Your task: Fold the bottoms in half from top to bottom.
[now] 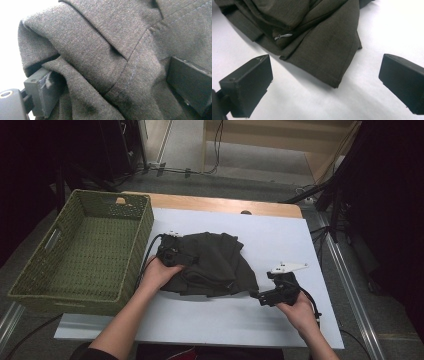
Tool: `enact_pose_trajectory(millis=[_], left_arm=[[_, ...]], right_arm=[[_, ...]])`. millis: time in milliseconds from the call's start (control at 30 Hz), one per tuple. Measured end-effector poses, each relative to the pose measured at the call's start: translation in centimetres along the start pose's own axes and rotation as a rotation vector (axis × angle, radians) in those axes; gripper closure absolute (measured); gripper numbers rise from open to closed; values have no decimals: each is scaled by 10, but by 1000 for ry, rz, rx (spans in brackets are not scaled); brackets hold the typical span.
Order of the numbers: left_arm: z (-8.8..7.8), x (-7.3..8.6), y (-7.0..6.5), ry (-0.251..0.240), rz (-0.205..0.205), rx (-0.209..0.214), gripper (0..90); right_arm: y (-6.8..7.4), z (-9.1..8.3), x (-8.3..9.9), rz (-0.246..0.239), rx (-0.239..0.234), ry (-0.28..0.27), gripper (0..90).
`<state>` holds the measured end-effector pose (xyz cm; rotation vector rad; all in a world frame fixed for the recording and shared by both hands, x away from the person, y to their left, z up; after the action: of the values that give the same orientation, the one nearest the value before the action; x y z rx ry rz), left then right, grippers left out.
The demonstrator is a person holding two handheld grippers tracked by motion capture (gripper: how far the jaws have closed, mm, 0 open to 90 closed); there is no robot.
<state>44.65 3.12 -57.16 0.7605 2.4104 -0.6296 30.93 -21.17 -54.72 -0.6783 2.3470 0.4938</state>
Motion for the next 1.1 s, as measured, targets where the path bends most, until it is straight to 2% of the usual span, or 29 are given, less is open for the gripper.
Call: enact_pose_trajectory(millis=[133, 300, 433, 567, 700, 933, 1033, 1100], left_arm=[[1, 0, -1, 4, 2, -9, 41], [3, 1, -1, 7, 24, -45, 46], [3, 1, -3, 7, 42, -52, 89], [2, 2, -7, 12, 34, -15, 205], [0, 2, -8, 19, 25, 0, 330], [-1, 1, -12, 8, 15, 56, 541], [-2, 0, -14, 7, 25, 67, 588], [-3, -1, -15, 8, 17, 76, 610]], right_arm=[[2, -6, 7, 9, -8, 1, 0], [3, -14, 18, 19, -7, 2, 0], [5, -20, 25, 29, -5, 6, 0], [7, -25, 32, 38, -6, 7, 0], [8, -27, 33, 36, -6, 4, 0], [10, -22, 35, 23, -14, 21, 0], [11, -21, 36, 19, -17, 28, 0], [11, -20, 37, 15, -19, 32, 0]])
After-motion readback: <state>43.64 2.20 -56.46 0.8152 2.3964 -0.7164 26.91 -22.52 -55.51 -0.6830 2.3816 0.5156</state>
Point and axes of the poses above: each handheld gripper's, and its own axes: z roughly forward along the jaws, x roughly out of its underside, y roughly to its left, the point moved 10 cm from there along z, roughly forward along the jaws, and after that the axes turned 2 degrees about y, right-handed, at the moved point
